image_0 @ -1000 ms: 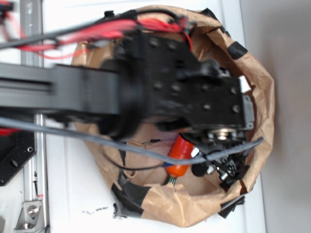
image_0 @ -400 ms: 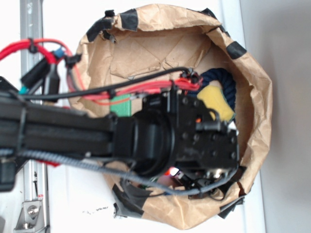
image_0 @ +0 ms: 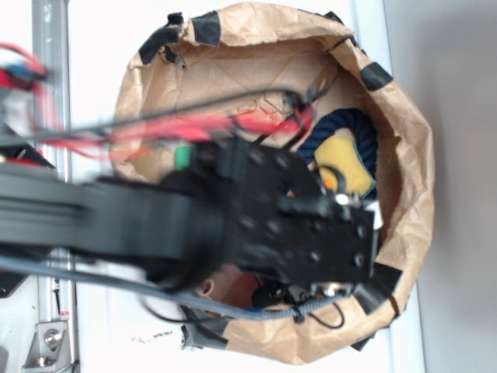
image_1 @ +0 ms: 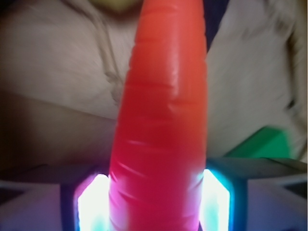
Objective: Grab the carrot.
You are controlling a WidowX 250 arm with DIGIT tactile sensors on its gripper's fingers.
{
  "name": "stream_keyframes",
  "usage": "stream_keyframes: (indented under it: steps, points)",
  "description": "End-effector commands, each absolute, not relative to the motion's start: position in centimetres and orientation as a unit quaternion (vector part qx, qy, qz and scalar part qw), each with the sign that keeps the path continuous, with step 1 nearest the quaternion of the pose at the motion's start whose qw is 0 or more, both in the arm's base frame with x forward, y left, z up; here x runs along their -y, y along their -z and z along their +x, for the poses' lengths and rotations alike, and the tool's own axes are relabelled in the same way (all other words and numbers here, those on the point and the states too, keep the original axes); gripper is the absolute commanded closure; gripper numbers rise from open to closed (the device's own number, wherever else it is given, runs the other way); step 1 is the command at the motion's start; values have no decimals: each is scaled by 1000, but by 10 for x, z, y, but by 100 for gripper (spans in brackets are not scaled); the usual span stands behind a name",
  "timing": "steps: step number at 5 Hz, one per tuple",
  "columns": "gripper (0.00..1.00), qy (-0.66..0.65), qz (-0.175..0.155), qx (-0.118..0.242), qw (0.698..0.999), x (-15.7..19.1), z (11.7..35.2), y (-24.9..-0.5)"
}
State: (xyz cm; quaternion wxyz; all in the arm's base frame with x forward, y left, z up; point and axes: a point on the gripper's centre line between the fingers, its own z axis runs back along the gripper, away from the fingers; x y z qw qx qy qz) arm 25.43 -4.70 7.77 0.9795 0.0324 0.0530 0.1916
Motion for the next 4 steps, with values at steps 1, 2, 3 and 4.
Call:
stream_keyframes:
  steps: [1,2,3,4]
  points:
    - [100,-57,12,60,996,-12,265,-163]
    - [100,-35,5,58,998,-12,260,-171]
    - [100,-26,7,45,999,-6,252,-170]
    - [100,-25,1,34,999,4,240,-164]
